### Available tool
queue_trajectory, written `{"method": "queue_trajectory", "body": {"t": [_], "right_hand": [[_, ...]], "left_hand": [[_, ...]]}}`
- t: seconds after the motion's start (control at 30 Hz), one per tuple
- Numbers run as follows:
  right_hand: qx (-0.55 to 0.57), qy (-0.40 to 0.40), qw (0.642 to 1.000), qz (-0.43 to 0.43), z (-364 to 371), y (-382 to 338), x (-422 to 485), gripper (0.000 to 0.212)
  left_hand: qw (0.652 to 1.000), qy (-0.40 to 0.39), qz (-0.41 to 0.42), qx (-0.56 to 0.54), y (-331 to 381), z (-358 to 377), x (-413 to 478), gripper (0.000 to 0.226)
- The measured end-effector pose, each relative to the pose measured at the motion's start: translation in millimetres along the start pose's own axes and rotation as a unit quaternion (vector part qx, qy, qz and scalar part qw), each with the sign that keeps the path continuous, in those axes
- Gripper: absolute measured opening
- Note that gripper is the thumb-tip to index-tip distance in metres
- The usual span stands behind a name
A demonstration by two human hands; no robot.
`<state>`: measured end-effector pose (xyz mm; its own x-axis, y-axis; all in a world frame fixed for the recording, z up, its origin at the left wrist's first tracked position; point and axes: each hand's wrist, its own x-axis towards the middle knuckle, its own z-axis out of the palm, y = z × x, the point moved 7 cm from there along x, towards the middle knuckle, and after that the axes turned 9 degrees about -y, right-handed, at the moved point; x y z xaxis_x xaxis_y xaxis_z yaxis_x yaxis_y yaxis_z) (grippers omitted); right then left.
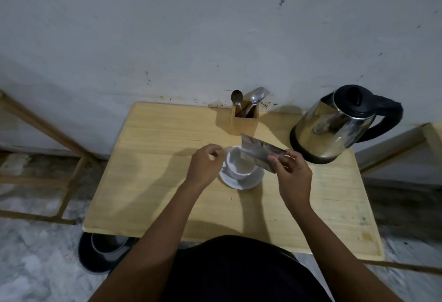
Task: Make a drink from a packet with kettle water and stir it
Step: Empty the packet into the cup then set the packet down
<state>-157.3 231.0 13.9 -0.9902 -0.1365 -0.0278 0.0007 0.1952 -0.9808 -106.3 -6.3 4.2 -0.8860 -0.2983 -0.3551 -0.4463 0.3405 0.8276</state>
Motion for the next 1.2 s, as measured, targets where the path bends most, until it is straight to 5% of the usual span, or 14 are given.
{"method": "queue_trajectory", "body": {"t": [0.17, 0.53, 0.8, 1.2], "right_hand": [[-0.068, -0.040, 0.997, -0.012, 6.8, -2.7, 9.6, 0.016], [-0.259, -0.122, 0.943, -0.171, 27.6, -24.5, 35.4, 0.011], [-0.273, -0.181, 0.928, -0.178, 35.2, -32.8, 48.6, 0.014], [-0.254, -0.160, 0.936, -0.183, 27.7, -37.3, 54.4, 0.010]], "left_hand": [[0.985, -0.087, -0.007, 0.146, -38.5, 24.6, 1.9, 0.042], [0.990, -0.035, 0.042, 0.127, -25.3, 21.4, 5.2, 0.025], [0.989, -0.051, 0.072, 0.119, -15.5, 19.1, 5.0, 0.024], [0.990, -0.050, 0.076, 0.111, -20.8, 18.6, 9.4, 0.024]]}}
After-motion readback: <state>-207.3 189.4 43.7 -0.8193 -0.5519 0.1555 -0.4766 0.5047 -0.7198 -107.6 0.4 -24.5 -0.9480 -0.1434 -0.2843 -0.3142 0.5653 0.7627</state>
